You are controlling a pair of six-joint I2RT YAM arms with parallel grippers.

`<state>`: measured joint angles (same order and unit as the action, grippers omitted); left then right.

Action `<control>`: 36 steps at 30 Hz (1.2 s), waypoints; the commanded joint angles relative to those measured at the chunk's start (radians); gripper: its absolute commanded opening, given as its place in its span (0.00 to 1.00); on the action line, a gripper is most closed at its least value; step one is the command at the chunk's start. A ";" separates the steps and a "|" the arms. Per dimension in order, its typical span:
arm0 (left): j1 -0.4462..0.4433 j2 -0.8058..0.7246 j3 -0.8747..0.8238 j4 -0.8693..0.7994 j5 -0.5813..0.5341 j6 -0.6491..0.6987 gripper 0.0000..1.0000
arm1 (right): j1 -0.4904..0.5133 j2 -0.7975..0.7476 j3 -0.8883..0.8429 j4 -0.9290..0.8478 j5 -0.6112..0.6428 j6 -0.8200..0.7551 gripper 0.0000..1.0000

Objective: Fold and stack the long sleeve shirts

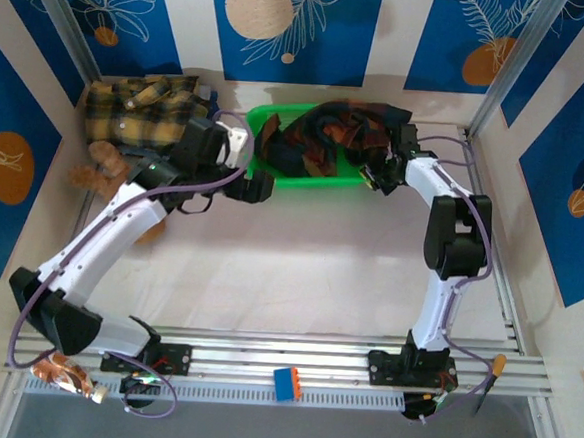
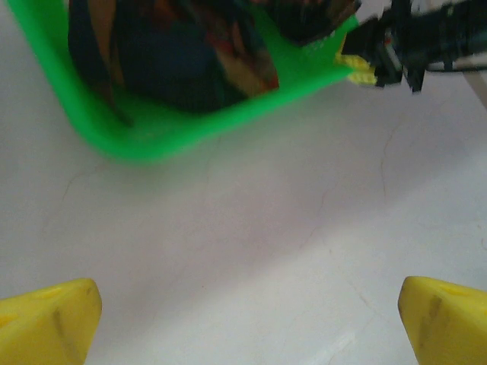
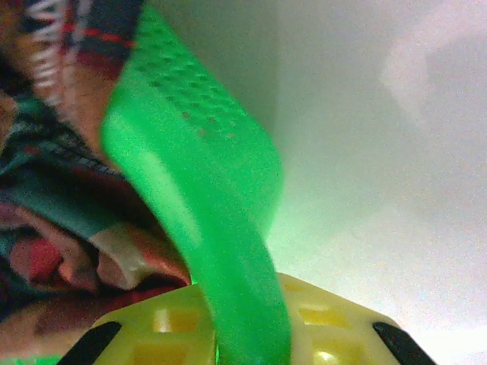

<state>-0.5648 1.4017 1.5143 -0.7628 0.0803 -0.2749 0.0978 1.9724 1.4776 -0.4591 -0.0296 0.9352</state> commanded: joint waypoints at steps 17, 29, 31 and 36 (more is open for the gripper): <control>-0.242 0.556 0.185 -0.043 -0.142 0.073 1.00 | 0.247 -0.926 -0.813 -0.258 0.140 0.232 0.12; -0.286 0.772 0.128 0.017 -0.130 -0.084 0.71 | 0.327 -1.019 -0.893 -0.292 0.142 0.305 0.11; -0.281 0.762 0.110 0.045 -0.106 -0.087 0.41 | 0.322 -1.021 -0.888 -0.296 0.140 0.312 0.12; -0.231 0.628 0.118 0.077 -0.074 -0.063 0.00 | 0.250 -1.019 -0.881 -0.317 0.093 0.298 0.12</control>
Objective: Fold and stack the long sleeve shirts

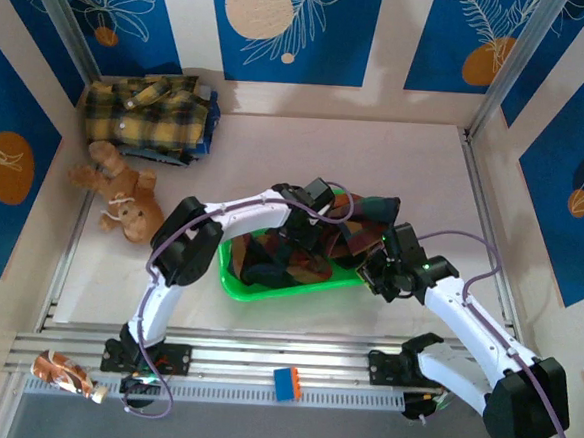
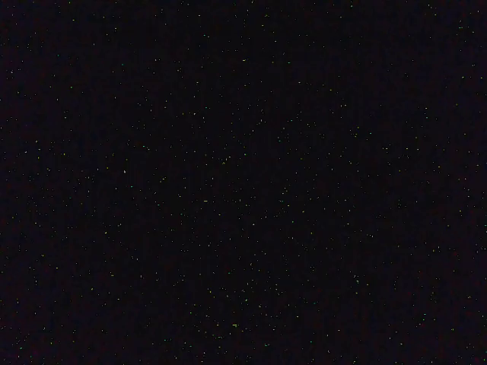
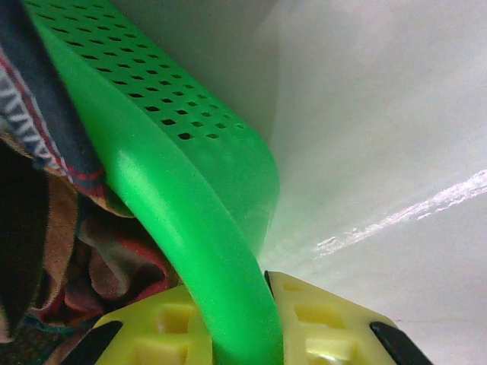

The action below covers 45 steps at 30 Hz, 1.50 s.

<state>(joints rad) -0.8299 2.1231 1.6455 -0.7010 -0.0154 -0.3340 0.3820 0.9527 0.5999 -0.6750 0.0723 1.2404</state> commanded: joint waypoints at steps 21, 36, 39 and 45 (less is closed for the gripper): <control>0.089 -0.863 0.207 -0.126 -0.208 0.050 0.00 | -0.577 0.009 -0.043 0.093 0.041 0.677 0.00; 0.098 -0.986 -0.361 0.062 -0.179 -0.055 0.00 | -0.508 -0.034 0.193 -0.126 0.082 0.397 0.69; 0.122 -0.986 -0.390 0.067 -0.174 -0.066 0.00 | -0.467 -0.129 0.250 -0.219 0.037 0.226 0.71; 0.166 -0.954 -0.422 0.083 -0.115 -0.071 0.00 | -0.145 -0.027 0.345 -0.250 -0.018 -0.052 0.56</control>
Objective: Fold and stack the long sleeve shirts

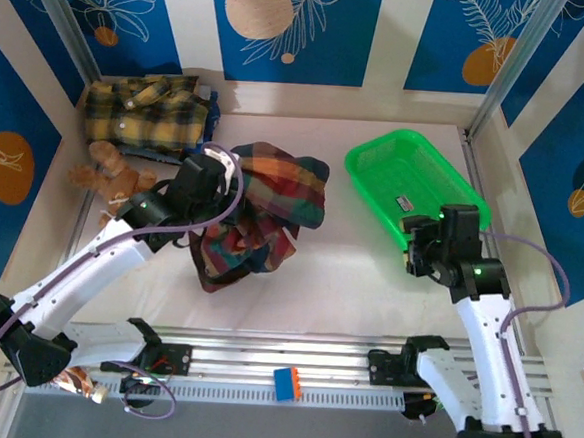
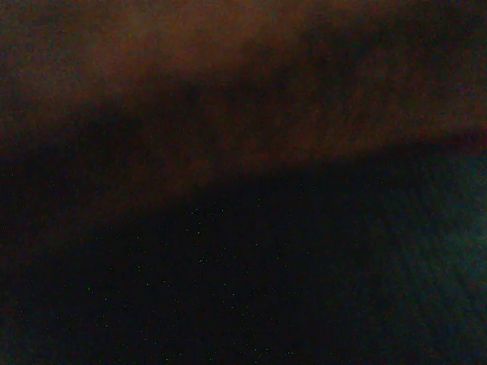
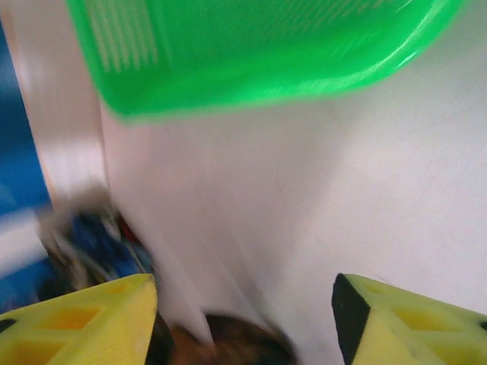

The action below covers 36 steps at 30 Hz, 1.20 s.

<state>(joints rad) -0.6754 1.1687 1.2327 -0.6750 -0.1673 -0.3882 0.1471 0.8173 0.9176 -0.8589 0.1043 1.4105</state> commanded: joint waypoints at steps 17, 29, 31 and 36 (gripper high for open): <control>0.011 -0.096 -0.068 0.011 0.076 -0.041 0.00 | 0.297 1.136 0.716 -0.065 0.246 -0.662 0.21; -0.013 -0.119 -0.153 0.043 0.112 -0.061 0.00 | 0.116 1.423 1.095 -0.138 0.325 -0.711 0.23; -0.015 -0.100 -0.151 0.057 0.119 -0.055 0.00 | 0.090 1.459 1.153 -0.159 0.326 -0.718 0.23; -0.021 -0.018 -0.121 0.100 0.163 -0.028 0.00 | 0.027 1.517 1.262 -0.192 0.339 -0.735 0.27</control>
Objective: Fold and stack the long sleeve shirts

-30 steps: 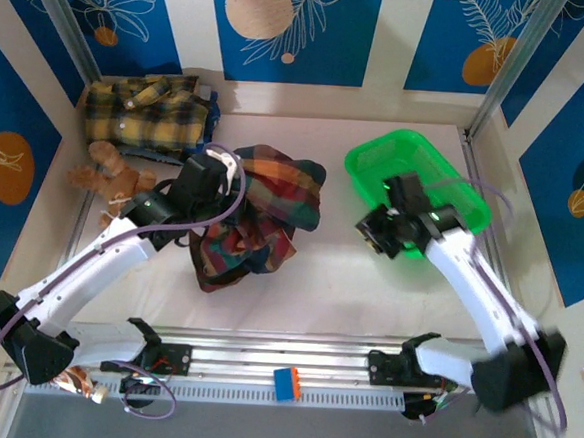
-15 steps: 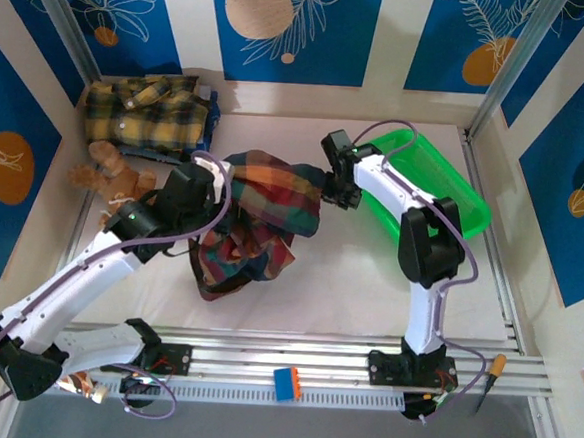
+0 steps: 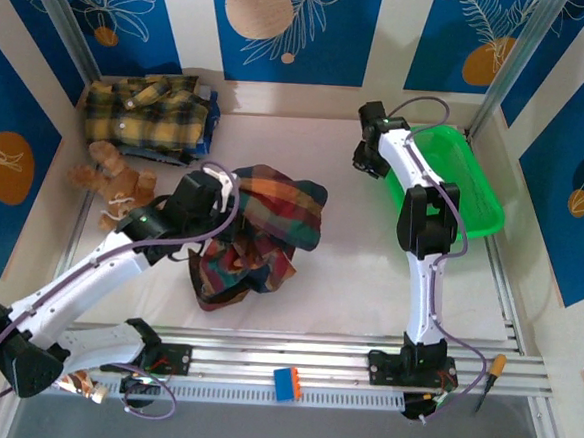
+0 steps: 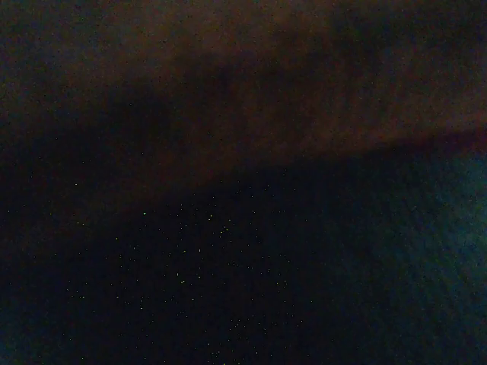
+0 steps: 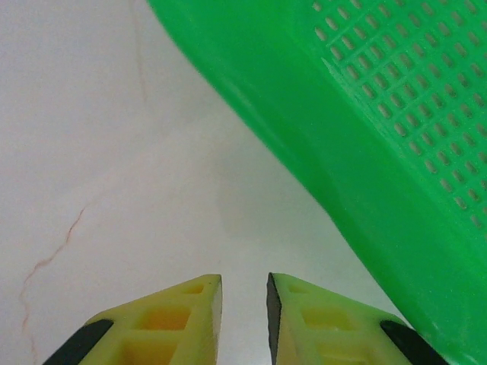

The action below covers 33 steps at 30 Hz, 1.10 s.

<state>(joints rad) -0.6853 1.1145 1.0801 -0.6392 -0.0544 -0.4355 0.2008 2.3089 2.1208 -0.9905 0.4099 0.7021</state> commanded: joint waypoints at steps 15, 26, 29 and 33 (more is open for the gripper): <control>0.065 0.362 0.230 0.248 0.337 0.054 1.00 | -0.071 -0.273 -0.123 0.039 -0.278 -0.135 0.66; 0.281 0.066 0.118 -0.289 0.341 0.018 1.00 | 0.005 -0.794 -0.565 -0.035 -0.419 -0.164 0.72; 0.289 -0.005 -0.007 -0.322 0.352 -0.071 1.00 | 0.065 -0.901 -0.768 -0.015 -0.446 -0.130 0.72; 0.289 -0.069 -0.190 -0.254 0.416 -0.241 0.95 | 0.164 -0.965 -0.992 0.074 -0.510 -0.045 0.71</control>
<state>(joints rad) -0.4034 1.0664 0.9684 -0.8467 0.3016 -0.5385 0.3199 1.3560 1.2213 -0.9455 -0.0288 0.5976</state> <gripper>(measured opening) 0.960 0.713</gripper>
